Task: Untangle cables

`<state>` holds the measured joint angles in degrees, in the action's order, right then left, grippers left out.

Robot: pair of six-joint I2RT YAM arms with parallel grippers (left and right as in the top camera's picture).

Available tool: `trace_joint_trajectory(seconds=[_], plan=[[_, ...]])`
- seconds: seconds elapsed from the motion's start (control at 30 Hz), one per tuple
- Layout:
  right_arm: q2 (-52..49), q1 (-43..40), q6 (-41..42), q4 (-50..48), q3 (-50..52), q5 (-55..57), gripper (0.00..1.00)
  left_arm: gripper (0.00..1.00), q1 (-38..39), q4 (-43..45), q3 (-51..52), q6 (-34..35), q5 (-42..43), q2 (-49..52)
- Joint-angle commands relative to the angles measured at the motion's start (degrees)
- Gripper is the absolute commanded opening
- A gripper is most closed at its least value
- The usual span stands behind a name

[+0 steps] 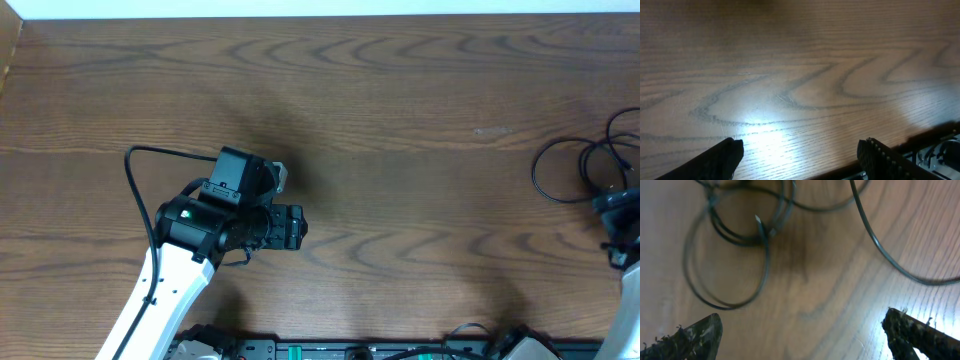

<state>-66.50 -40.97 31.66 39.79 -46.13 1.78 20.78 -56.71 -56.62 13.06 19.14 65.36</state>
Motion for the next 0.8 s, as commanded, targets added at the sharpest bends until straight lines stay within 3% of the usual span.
trace_joint_trajectory(seconds=[0.0,0.23,0.37,0.47,0.77], plan=[[-0.1,0.1,0.4,-1.6,4.0,1.0,0.99,0.79,-0.2,-0.3,-0.9,-1.0,-0.3,-0.3],[-2.1,0.1,-1.0,-13.6,9.9,1.3,0.99,0.79,-0.2,-0.3,-0.9,-1.0,-0.3,-0.3],[-5.6,0.1,-8.2,-23.3,12.7,1.0,0.98,0.79,-0.2,-0.3,-0.9,-1.0,-0.3,-0.3],[-8.9,0.1,-11.7,-25.7,13.3,1.1,0.91,0.79,-0.2,-0.3,-0.9,-1.0,-0.3,-0.3],[-15.7,0.0,-14.2,-31.7,13.3,1.3,0.95,0.79,-0.2,-1.4,-0.9,-1.7,-0.4,-0.3]])
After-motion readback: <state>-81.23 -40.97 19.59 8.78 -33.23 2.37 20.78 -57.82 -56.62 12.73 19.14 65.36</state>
